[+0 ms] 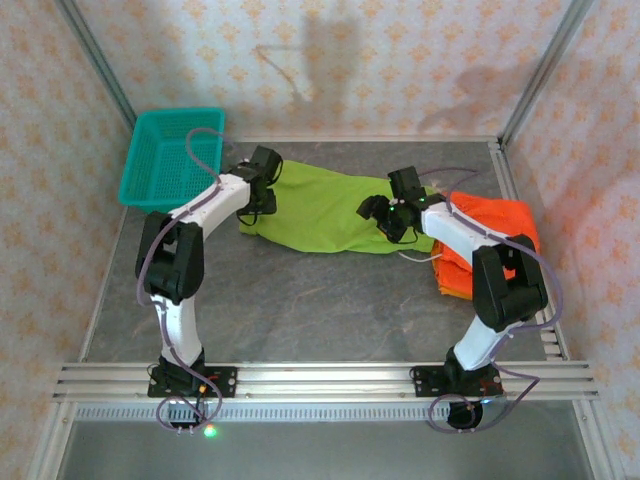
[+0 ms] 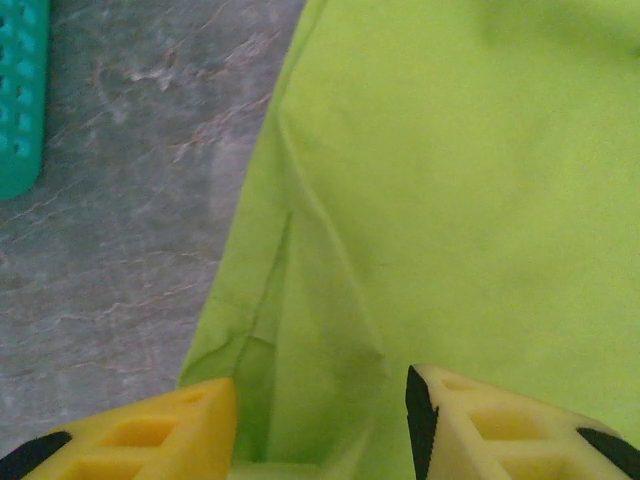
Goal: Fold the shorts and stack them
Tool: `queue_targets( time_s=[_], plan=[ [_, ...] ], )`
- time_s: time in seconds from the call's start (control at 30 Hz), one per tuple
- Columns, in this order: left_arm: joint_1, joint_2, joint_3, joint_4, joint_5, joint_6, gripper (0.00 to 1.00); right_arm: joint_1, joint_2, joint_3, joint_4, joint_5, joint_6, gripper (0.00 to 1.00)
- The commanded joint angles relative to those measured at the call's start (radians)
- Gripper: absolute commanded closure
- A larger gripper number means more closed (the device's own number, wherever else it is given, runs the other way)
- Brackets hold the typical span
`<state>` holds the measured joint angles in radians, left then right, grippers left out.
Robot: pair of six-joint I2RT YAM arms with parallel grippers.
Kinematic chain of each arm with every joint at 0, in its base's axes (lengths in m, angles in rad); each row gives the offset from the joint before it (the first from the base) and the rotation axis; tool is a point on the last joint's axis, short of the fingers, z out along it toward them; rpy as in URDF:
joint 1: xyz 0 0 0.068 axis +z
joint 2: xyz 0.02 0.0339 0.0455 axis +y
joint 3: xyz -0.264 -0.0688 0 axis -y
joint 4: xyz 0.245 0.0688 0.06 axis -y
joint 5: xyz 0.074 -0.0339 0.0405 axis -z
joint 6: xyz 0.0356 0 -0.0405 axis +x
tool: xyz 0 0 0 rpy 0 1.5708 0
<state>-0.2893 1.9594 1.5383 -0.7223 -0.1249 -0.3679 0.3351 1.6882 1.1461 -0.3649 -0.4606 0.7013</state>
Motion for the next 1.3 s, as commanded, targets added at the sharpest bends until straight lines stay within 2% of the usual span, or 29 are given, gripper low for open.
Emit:
queue_targets(
  time_s=[0.0, 0.07, 0.23, 0.4, 0.47, 0.97, 1.17, 1.2, 1.27],
  plan=[
    [-0.008, 0.023, 0.027, -0.067, -0.111, -0.005, 0.53, 0.001, 0.029, -0.013, 0.018, 0.017, -0.023, 0.26],
    [-0.010, 0.042, 0.037, -0.072, -0.123, -0.003, 0.55, 0.000, 0.040, -0.018, 0.023, 0.015, -0.023, 0.26],
    [-0.013, 0.067, 0.052, -0.088, -0.174, -0.007, 0.69, -0.002, 0.062, -0.030, 0.031, 0.017, -0.028, 0.26],
    [-0.013, 0.038, 0.028, -0.091, -0.239, -0.015, 0.93, -0.016, 0.090, -0.058, 0.037, 0.029, -0.026, 0.26],
    [-0.013, 0.015, 0.012, -0.087, -0.261, -0.021, 1.00, -0.027, 0.100, -0.076, 0.048, 0.029, -0.018, 0.26],
    [0.011, -0.277, -0.258, 0.067, -0.431, -0.019, 1.00, -0.104, 0.135, -0.125, 0.068, 0.028, -0.010, 0.26],
    [0.021, -0.331, -0.321, 0.106, -0.389, -0.053, 0.73, -0.103, 0.137, -0.121, 0.089, -0.044, 0.005, 0.26],
    [0.022, -0.350, -0.321, 0.105, -0.381, -0.057, 0.68, -0.101, 0.127, -0.119, 0.093, -0.069, 0.005, 0.26],
    [0.022, -0.411, -0.323, 0.114, -0.337, -0.058, 0.50, -0.095, 0.098, -0.115, 0.093, -0.104, 0.004, 0.26]
  ],
)
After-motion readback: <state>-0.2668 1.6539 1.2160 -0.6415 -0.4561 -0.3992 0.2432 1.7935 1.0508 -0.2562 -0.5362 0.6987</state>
